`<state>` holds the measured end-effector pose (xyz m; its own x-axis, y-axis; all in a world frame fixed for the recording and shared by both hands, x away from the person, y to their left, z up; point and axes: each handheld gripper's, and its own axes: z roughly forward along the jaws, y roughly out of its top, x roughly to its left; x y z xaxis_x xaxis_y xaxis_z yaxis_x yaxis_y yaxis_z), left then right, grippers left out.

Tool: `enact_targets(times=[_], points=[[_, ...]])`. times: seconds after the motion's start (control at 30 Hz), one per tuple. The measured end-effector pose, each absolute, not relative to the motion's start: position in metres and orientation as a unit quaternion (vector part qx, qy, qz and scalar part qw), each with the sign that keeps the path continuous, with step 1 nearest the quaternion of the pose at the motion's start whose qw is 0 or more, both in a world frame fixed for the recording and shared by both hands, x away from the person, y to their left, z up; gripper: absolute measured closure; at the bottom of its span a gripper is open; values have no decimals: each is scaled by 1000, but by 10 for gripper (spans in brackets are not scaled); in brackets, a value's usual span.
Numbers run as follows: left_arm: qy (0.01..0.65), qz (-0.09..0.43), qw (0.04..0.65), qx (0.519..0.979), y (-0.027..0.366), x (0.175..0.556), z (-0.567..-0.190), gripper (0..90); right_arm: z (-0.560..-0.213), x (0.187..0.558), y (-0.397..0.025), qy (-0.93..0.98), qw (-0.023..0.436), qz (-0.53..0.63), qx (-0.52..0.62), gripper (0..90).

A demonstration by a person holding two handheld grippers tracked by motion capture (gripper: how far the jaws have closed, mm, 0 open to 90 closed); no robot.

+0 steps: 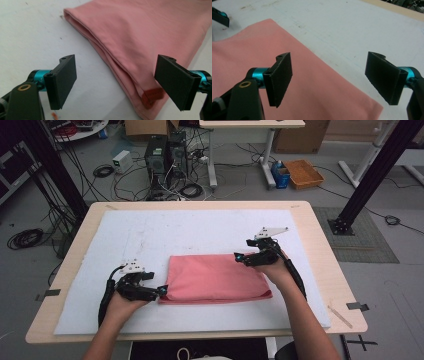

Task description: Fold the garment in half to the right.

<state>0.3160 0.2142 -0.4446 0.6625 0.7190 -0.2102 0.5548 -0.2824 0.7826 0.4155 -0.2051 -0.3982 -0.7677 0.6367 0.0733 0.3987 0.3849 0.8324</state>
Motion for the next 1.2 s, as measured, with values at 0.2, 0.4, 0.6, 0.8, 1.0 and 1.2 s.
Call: enact_targets(times=[0.2, 0.4, 0.6, 0.8, 1.0, 1.2], points=[[400, 95, 416, 811, 202, 309, -450, 234, -398, 414, -195, 831, 131, 450, 300, 216], [398, 117, 407, 814, 196, 297, -450, 441, -396, 412, -196, 830, 135, 450, 301, 216], [392, 108, 420, 811, 195, 289, -451, 631, -397, 410, -191, 833, 135, 447, 296, 216], [387, 85, 435, 809, 195, 291, -453, 766, -394, 405, -177, 839, 130, 446, 281, 216], [378, 65, 451, 806, 200, 296, -452, 818, -393, 406, -147, 851, 115, 442, 259, 216], [368, 49, 473, 799, 202, 301, -450, 826, -389, 412, -105, 870, 102, 423, 232, 216]])
